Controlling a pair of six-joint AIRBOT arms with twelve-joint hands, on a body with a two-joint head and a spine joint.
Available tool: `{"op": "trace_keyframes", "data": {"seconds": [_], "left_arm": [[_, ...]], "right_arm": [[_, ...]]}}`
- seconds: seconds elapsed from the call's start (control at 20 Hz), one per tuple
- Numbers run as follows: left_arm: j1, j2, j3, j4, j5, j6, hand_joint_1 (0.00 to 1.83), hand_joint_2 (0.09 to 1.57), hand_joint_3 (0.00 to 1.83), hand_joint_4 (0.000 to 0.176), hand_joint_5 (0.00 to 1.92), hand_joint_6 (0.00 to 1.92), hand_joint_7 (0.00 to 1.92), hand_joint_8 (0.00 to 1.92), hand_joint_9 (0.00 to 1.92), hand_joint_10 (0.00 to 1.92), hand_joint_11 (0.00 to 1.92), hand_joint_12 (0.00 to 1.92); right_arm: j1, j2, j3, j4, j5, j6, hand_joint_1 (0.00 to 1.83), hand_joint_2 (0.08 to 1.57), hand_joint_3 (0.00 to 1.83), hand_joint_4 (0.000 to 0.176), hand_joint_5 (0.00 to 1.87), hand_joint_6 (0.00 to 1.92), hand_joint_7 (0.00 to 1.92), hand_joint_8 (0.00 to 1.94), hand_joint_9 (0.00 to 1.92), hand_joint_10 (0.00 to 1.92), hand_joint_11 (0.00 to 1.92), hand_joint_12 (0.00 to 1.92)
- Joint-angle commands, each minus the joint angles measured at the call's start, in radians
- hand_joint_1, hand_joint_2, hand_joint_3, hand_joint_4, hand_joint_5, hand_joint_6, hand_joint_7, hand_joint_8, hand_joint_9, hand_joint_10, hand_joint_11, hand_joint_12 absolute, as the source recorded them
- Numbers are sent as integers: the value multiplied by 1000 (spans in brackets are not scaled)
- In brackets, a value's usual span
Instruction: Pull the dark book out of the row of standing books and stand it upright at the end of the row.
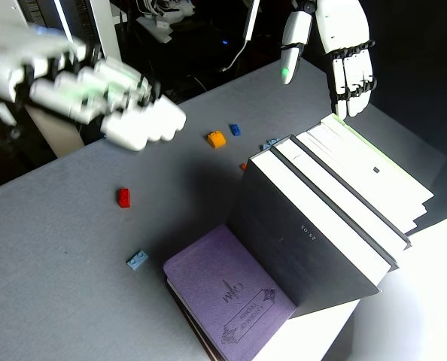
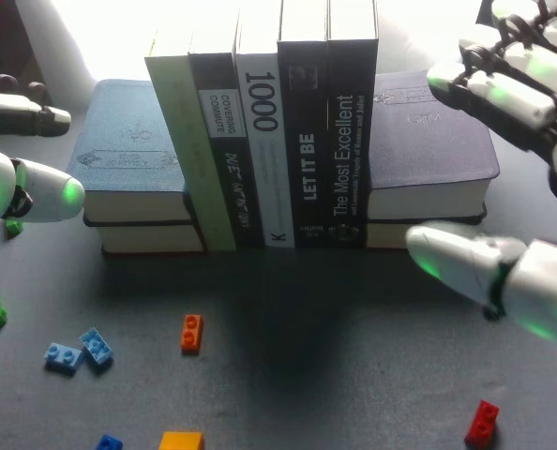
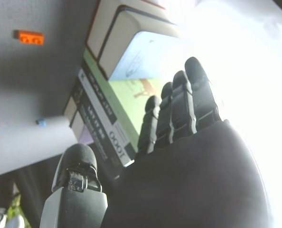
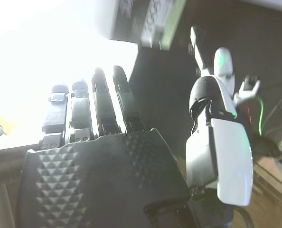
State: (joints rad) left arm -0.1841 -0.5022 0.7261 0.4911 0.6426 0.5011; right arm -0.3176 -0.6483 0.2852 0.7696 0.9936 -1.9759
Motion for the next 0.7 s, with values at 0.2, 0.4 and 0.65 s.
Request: {"op": "trace_keyframes", "data": {"seconds": [0.2, 0.4, 0.65], "left_arm": [[-8, 8, 0, 34, -70, 3, 0, 1250, 0, 42, 162, 0, 126, 3, 119, 0, 0, 445], [-6, 9, 0, 34, -69, 3, 0, 1265, 4, 44, 156, 4, 112, 4, 121, 3, 0, 443], [-6, 9, 2, 35, -69, 3, 0, 1247, 5, 45, 138, 0, 100, 2, 118, 1, 0, 437]], "right_arm": [[81, -33, 26, -35, 3, -17, 0, 1158, 0, 0, 705, 489, 353, 30, 147, 34, 0, 264], [150, -99, 85, -21, -45, -41, 0, 1163, 2, 0, 923, 428, 388, 2, 139, 15, 0, 309], [204, -193, 168, -22, -41, -98, 0, 1164, 1, 0, 970, 466, 371, 6, 119, 5, 0, 216]]}}
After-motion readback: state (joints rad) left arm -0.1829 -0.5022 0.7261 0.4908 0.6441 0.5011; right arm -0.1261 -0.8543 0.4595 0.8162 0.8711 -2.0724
